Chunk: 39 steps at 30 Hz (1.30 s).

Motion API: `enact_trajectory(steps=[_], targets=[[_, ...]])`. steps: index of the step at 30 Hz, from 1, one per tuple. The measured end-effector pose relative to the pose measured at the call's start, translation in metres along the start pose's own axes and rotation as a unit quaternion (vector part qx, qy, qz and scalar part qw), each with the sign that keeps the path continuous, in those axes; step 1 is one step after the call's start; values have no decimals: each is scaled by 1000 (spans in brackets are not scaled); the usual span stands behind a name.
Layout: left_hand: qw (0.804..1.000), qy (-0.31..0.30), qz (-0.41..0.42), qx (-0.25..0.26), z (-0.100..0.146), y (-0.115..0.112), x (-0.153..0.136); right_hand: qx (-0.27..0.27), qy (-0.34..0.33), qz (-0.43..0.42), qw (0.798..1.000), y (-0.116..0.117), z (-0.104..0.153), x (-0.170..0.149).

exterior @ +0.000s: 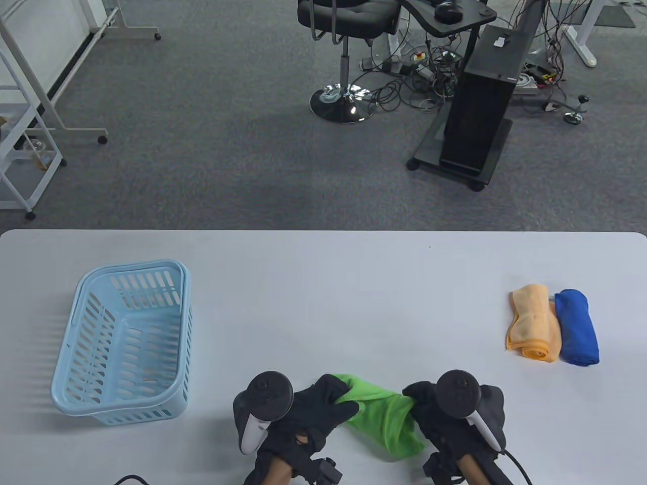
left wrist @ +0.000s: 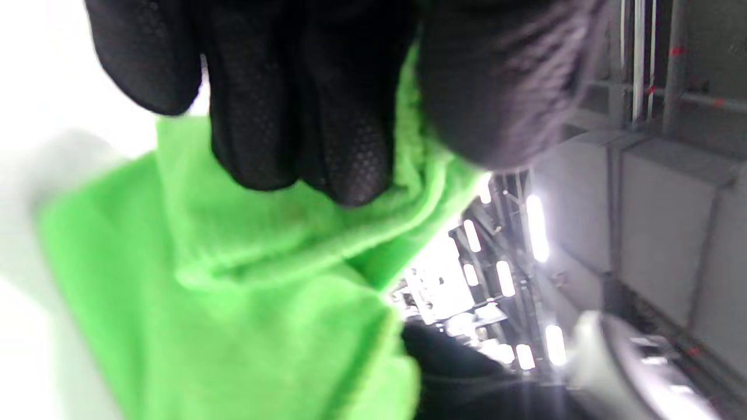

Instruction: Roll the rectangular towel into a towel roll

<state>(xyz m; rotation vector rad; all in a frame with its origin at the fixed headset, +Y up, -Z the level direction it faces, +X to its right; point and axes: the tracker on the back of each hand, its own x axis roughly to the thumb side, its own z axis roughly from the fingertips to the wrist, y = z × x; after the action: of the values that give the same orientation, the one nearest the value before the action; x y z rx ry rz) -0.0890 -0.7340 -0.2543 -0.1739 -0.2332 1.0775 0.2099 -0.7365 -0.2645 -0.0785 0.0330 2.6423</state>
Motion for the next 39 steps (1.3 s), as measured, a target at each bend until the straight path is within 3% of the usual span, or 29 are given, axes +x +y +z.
enact_trajectory(steps=[7, 12, 14, 18, 22, 26, 29, 33, 35, 36, 39], targets=[[997, 41, -64, 22, 1, 15, 1, -95, 25, -5, 995, -34, 0, -22], [985, 58, -163, -20, 4, 27, 14, -172, 28, 0, 985, -54, 6, -30], [980, 60, -191, -8, 4, 29, 16, -197, 28, 0, 980, -59, 9, -32], [963, 65, -242, 97, 7, 46, 17, -220, 41, -9, 975, -69, 10, -41], [942, 68, -272, 184, 14, 80, 32, -227, 59, -9, 972, -74, 9, -52], [905, 66, -292, 304, 28, 118, 48, -242, 82, 7, 967, -81, 8, -62], [876, 74, -316, 358, 33, 137, 50, -266, 110, 8, 958, -91, 11, -73], [867, 79, -316, 376, 30, 149, 52, -274, 127, -7, 953, -96, 13, -80], [883, 47, -312, 347, 26, 143, 55, -266, 123, -2, 956, -94, 12, -77], [902, 17, -312, 297, 20, 135, 55, -251, 111, 3, 962, -91, 11, -75], [925, 53, -346, 149, 10, 108, 47, -221, 90, -5, 971, -79, 7, -66]])
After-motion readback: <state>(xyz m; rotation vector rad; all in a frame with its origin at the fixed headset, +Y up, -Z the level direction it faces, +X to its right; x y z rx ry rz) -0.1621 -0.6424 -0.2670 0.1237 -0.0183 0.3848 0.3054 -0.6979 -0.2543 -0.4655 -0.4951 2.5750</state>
